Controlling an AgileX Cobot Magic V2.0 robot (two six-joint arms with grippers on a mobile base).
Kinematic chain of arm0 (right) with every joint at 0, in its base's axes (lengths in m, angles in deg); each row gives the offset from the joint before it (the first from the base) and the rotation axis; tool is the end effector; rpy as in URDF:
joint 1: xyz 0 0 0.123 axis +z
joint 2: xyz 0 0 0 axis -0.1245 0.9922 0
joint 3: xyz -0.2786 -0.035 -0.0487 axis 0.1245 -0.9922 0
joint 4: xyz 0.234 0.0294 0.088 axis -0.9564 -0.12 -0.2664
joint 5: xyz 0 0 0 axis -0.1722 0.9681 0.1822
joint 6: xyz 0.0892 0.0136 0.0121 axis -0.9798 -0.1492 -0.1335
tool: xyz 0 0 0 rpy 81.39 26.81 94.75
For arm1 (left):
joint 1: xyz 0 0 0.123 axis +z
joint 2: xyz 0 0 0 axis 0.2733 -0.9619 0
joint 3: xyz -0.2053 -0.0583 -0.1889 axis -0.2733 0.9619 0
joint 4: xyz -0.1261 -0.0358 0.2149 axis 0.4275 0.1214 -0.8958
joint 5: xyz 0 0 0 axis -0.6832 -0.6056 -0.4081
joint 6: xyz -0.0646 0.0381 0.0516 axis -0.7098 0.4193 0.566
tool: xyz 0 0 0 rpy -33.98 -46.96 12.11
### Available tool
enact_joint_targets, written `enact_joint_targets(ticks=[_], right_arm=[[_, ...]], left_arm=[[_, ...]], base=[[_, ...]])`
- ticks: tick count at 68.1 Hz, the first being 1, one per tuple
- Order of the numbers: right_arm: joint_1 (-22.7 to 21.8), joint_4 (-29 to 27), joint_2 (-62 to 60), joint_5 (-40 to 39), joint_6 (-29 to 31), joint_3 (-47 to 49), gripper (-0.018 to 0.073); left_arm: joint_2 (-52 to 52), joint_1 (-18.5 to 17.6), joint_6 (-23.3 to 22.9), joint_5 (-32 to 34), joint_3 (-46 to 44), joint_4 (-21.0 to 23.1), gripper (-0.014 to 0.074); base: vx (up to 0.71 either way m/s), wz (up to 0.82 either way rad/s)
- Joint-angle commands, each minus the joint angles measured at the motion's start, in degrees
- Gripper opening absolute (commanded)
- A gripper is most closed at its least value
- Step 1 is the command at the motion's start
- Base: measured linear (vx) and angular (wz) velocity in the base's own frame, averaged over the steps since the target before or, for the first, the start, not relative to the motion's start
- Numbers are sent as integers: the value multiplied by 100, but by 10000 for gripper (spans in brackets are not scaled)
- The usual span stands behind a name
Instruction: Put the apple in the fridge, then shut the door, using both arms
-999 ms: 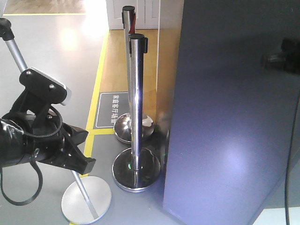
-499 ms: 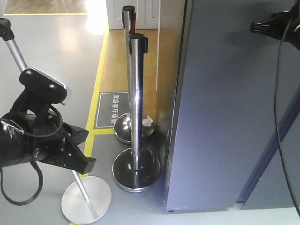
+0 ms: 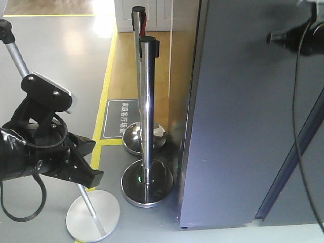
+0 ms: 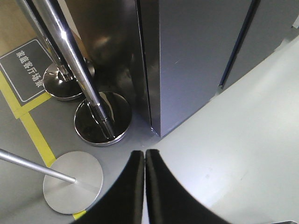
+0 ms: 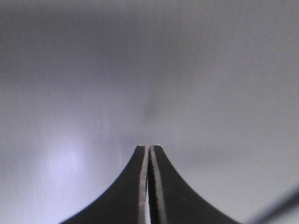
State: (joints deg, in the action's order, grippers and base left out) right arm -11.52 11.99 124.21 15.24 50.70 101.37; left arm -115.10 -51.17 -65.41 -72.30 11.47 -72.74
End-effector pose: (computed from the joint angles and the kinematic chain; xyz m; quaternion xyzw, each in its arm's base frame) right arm 0.4461 -0.0348 0.3258 0.0397 0.8675 -0.0194 0.4956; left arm 0.1971 -0.1333 0.3130 0.2428 0.8795 -0.1101 0.3941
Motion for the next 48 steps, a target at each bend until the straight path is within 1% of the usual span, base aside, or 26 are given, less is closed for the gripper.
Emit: enact_joint_targets(ticks=[1,6,11,15,31,44,48], right_arm=[[-19,-29,-382,356,43,180,-6],[28,-27,-530,728,206,107,-6],[130,-1,-800,814,602,-165,-6],[243,-22,-1031,822,736,-467,-6],[569,-45,-2199,816,735,-1992,-5],[850,-71,-3562,919,660,-3291,-4],[886,-109,-3970,1059,617,-3613,-4]], left_arm=[[115,9,-62,333,-136,-17,-6],[115,9,-62,333,-136,-17,-6],[115,9,-62,333,-136,-17,-6],[115,9,-62,333,-136,-17,-6],[115,9,-62,333,-136,-17,-6],[115,9,-62,333,-136,-17,-6],[115,9,-62,333,-136,-17,-6]], base=[[0,0],[0,0],[0,0],[0,0],[0,0],[0,0],[0,0]])
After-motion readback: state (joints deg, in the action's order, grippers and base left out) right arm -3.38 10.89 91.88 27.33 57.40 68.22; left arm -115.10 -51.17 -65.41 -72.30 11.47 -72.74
